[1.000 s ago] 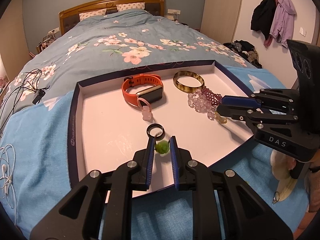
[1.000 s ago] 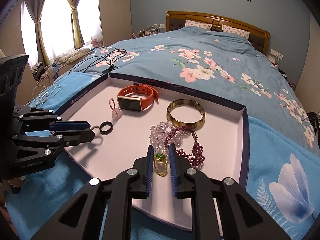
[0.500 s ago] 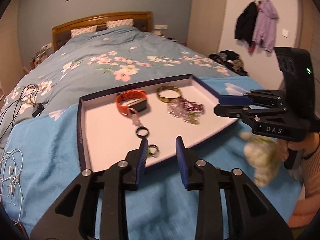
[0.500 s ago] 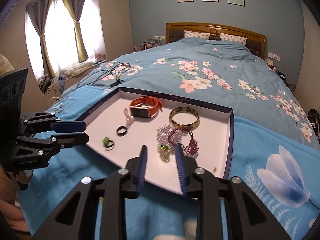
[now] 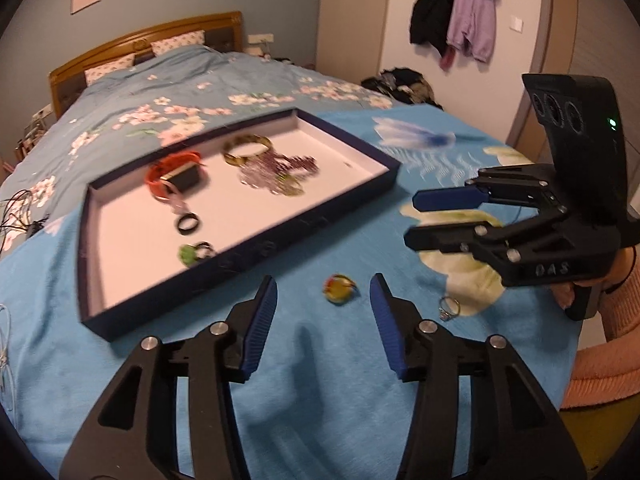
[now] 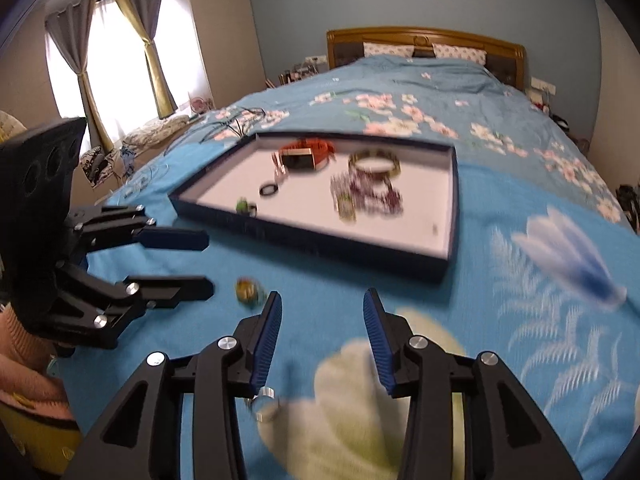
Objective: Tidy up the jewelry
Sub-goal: 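Grasp the yellow ring with the left tool while the right tool reaches the silver ring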
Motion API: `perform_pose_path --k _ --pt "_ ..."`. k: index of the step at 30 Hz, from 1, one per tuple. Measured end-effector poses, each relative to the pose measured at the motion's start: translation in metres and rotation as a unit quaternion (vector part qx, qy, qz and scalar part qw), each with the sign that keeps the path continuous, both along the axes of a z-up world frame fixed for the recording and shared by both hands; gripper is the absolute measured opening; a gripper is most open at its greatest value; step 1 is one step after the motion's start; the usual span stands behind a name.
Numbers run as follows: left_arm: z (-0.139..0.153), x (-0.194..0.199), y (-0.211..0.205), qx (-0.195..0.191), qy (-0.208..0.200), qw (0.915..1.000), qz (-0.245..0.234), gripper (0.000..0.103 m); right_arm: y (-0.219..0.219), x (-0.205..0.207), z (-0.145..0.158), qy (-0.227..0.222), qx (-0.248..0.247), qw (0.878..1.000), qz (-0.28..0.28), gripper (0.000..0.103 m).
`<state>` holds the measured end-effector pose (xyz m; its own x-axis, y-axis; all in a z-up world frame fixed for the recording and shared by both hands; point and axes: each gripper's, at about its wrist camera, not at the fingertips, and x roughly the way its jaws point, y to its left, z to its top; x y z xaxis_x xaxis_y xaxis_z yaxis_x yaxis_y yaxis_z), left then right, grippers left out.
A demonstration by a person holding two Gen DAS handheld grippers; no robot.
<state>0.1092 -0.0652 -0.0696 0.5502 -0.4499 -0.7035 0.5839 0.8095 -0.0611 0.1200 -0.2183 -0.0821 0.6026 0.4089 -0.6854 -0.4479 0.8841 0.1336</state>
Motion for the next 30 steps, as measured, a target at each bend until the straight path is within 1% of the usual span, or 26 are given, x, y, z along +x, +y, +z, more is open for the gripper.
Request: perform_pose_path --k 2,4,6,10,12,14,17,19,22,27,30 --pt "-0.005 0.002 -0.007 0.008 0.008 0.9999 -0.005 0.046 -0.005 -0.006 -0.002 0.009 0.003 1.000 -0.005 0.042" --pt "-0.010 0.005 -0.012 0.013 0.016 0.9998 -0.007 0.044 -0.008 -0.011 -0.001 0.006 0.006 1.000 -0.008 0.046" --pt "-0.014 0.008 -0.017 0.016 0.025 0.9995 -0.011 0.041 -0.010 -0.013 -0.001 0.008 0.003 1.000 -0.009 0.046" --pt "-0.019 0.015 -0.023 0.020 0.036 0.9991 -0.008 0.037 -0.011 -0.017 -0.006 0.020 0.003 1.000 -0.007 0.046" --pt "-0.021 0.019 -0.024 0.023 0.043 0.9988 -0.004 0.031 -0.012 -0.020 -0.007 0.022 0.004 1.000 -0.004 0.046" --pt "-0.023 0.022 -0.023 0.024 0.049 0.9985 0.001 0.028 -0.011 -0.024 -0.010 0.026 -0.004 1.000 -0.004 0.050" --pt "-0.024 0.025 -0.021 0.020 0.053 0.9984 0.008 0.021 -0.009 -0.029 -0.015 0.037 -0.008 0.999 0.003 0.050" --pt "-0.023 0.026 -0.019 0.017 0.055 0.9983 0.009 0.020 -0.007 -0.033 -0.018 0.042 -0.013 0.999 0.008 0.050" --pt "-0.022 0.026 -0.020 0.019 0.050 0.9985 0.012 0.019 -0.003 -0.038 -0.019 0.039 -0.018 0.999 0.015 0.050" --pt "-0.019 0.023 -0.015 0.011 0.046 0.9986 0.023 0.019 0.007 -0.047 -0.018 0.035 -0.027 0.999 0.032 0.049" --pt "-0.017 0.022 -0.008 0.005 0.045 0.9984 0.032 0.019 0.014 -0.049 -0.018 0.032 -0.035 0.998 0.040 0.043"
